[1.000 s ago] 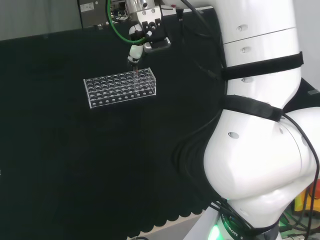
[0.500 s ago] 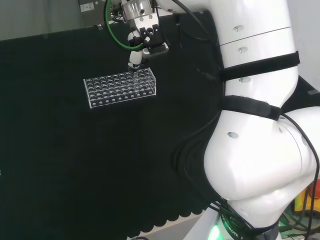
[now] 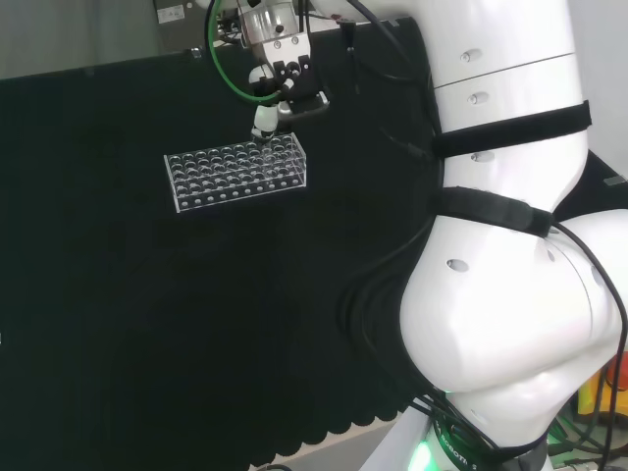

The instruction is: Pick up the test tube.

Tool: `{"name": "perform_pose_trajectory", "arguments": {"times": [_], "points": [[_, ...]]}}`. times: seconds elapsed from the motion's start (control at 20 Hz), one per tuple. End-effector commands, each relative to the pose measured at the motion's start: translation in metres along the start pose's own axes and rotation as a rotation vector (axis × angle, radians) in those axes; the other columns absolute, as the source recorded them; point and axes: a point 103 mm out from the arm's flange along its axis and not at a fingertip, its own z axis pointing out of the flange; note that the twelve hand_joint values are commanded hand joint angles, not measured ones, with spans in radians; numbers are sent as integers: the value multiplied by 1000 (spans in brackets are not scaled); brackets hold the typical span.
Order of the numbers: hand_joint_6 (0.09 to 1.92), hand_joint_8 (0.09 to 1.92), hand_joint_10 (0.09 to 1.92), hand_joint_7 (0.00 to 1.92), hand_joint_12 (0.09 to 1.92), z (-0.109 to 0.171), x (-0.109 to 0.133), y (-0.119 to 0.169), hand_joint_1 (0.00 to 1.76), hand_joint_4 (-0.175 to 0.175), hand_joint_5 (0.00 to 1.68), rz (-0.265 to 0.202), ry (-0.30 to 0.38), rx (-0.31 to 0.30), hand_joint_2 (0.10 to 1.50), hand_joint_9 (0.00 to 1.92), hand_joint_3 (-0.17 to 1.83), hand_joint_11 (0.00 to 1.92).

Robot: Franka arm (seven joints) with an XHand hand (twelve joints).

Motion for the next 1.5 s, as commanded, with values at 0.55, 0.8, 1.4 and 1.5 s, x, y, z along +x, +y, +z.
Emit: {"name": "perform_pose_trajectory", "arguments": {"times": [0.55, 0.8, 1.4, 1.5], "points": [[801, 589, 557, 1482, 1376, 6, 12, 8, 1118, -120, 1029, 44, 71, -1, 819, 1234, 449, 516], [787, 556, 519, 1539, 1315, 7, 15, 10, 1174, -158, 1115, 82, 156, -29, 972, 1323, 156, 624], [708, 857, 486, 1311, 1198, -4, 15, 4, 1420, -175, 1210, 113, 200, -117, 679, 1255, 603, 836], [709, 860, 488, 1313, 1200, -6, 12, 2, 1421, -175, 1213, 118, 213, -120, 669, 1258, 621, 845]]}}
